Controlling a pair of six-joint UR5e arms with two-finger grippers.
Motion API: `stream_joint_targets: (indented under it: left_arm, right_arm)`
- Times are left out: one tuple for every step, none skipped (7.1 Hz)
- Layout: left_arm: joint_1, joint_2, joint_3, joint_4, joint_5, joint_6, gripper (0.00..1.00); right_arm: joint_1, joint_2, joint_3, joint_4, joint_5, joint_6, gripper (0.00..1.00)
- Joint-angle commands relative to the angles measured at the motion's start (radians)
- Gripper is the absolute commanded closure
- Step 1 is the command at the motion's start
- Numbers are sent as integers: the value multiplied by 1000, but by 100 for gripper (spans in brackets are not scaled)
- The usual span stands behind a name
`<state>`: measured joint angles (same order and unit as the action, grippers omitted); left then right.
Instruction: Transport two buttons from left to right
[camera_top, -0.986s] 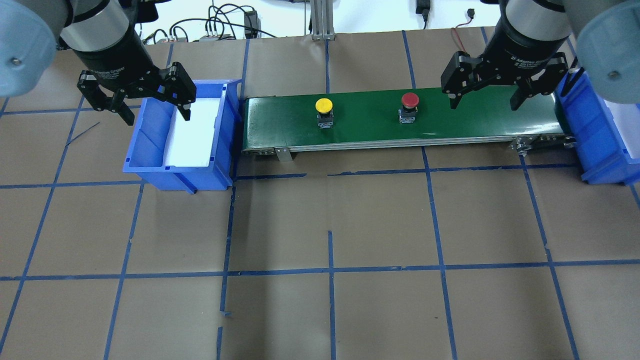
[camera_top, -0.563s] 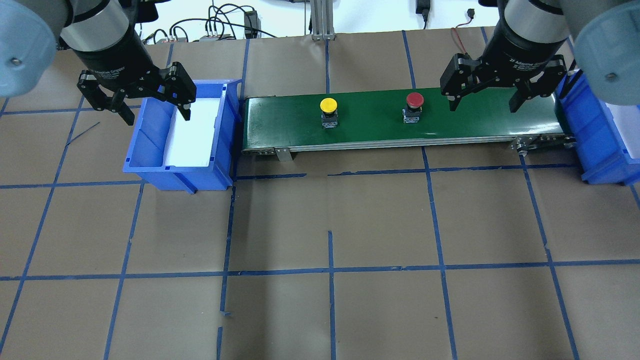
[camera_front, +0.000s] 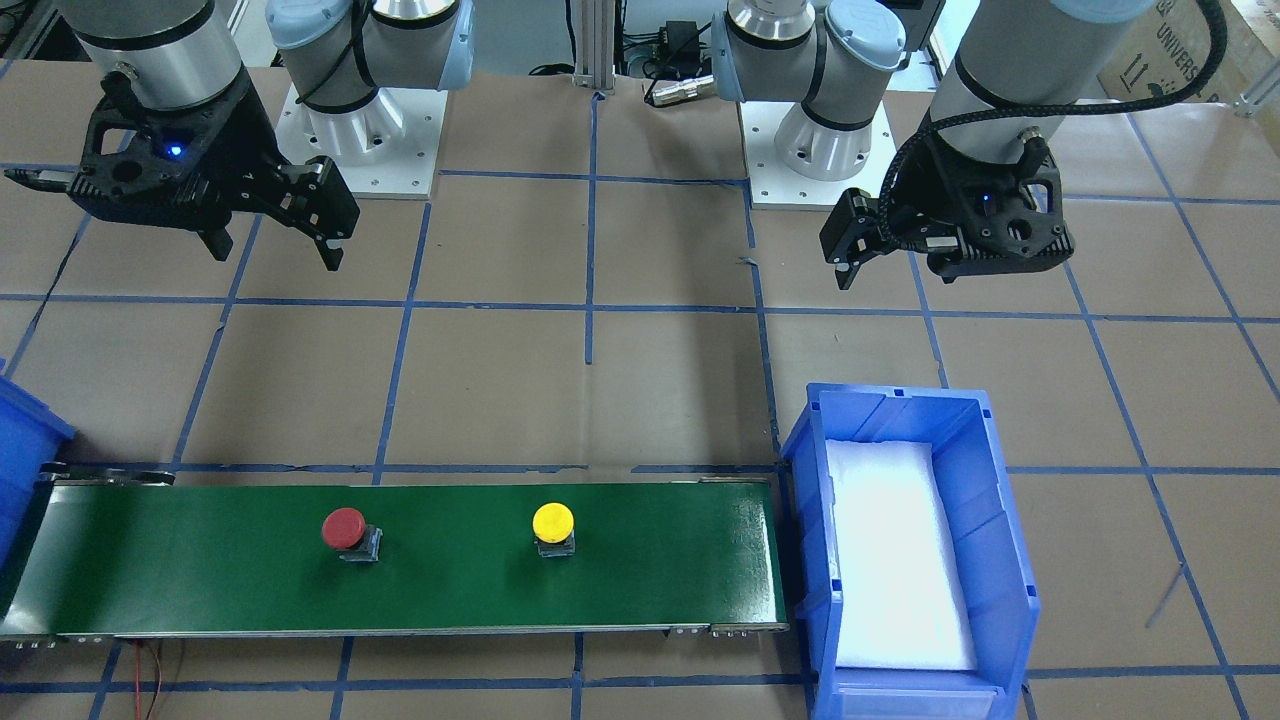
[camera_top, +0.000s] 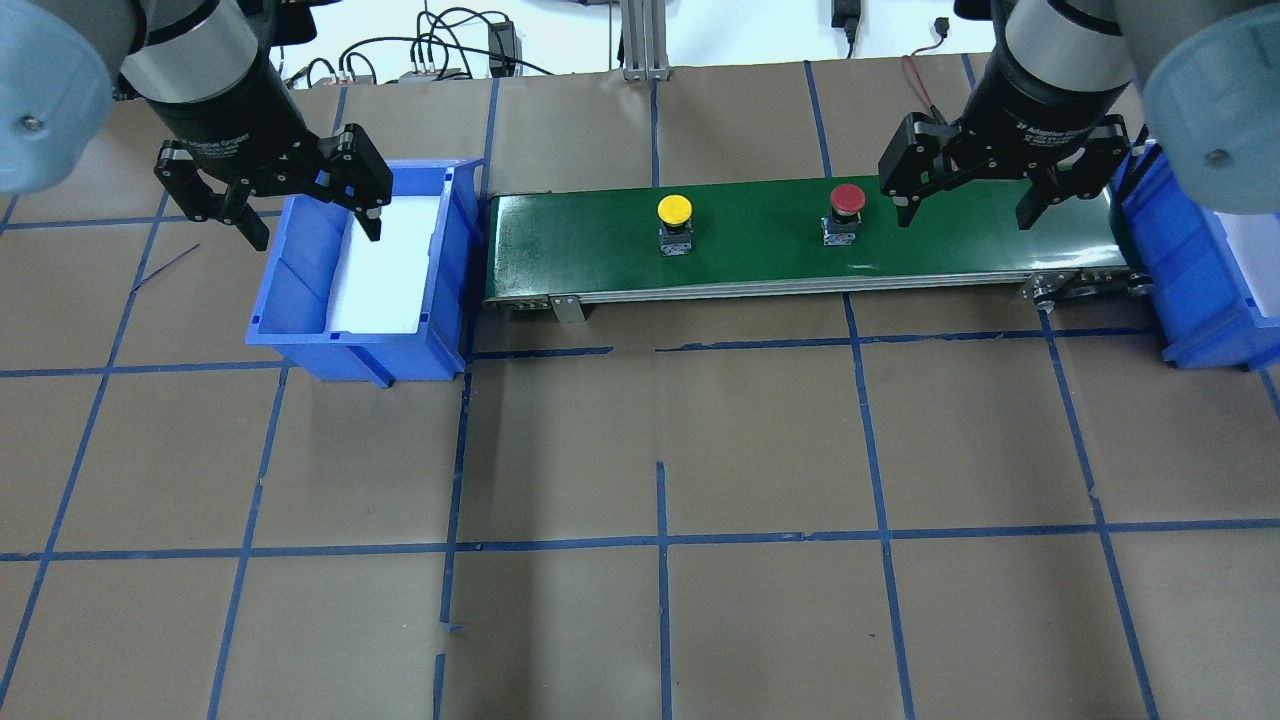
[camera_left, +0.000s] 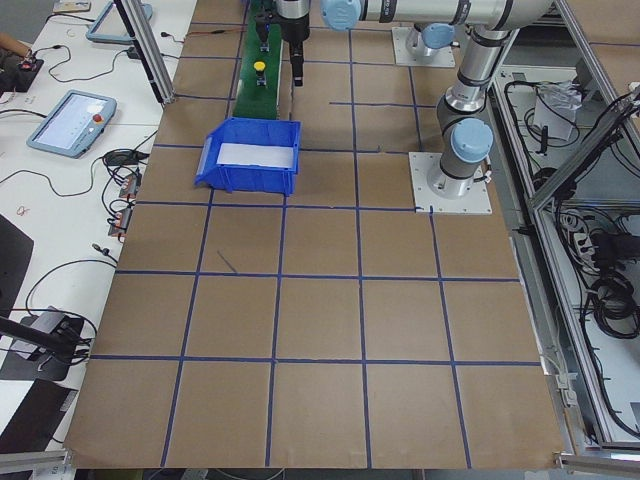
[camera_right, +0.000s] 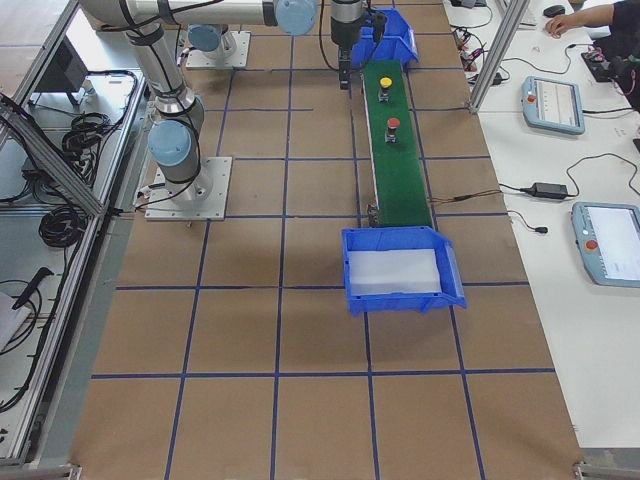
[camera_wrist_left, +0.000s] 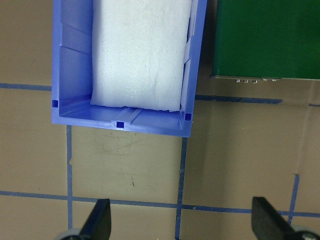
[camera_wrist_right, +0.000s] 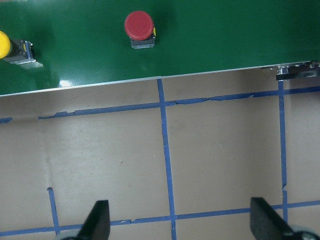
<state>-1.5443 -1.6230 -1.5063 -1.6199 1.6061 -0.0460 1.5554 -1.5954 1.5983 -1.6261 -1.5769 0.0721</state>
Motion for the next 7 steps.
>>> stream_joint_targets:
  left_arm:
    - [0, 0, 0, 0, 0, 0, 0]
    - [0, 0, 0, 0, 0, 0, 0]
    - [0, 0, 0, 2, 0, 0, 0]
    - [0, 0, 0, 0, 0, 0, 0]
    - [0, 0, 0, 2, 0, 0, 0]
    - [1, 0, 0, 2, 0, 0, 0]
    - [0, 2, 0, 2, 0, 0, 0]
  right_arm:
    - [0, 0, 0, 0, 0, 0, 0]
    - [-1, 0, 0, 0, 0, 0, 0]
    - [-1, 2, 0, 0, -5, 0, 0]
    - [-1, 2, 0, 2, -2, -2, 0]
    - [0, 5, -1, 32, -3, -6, 0]
    - [3, 15, -9, 102, -11, -23, 0]
    - [11, 14, -18, 101, -11, -26, 0]
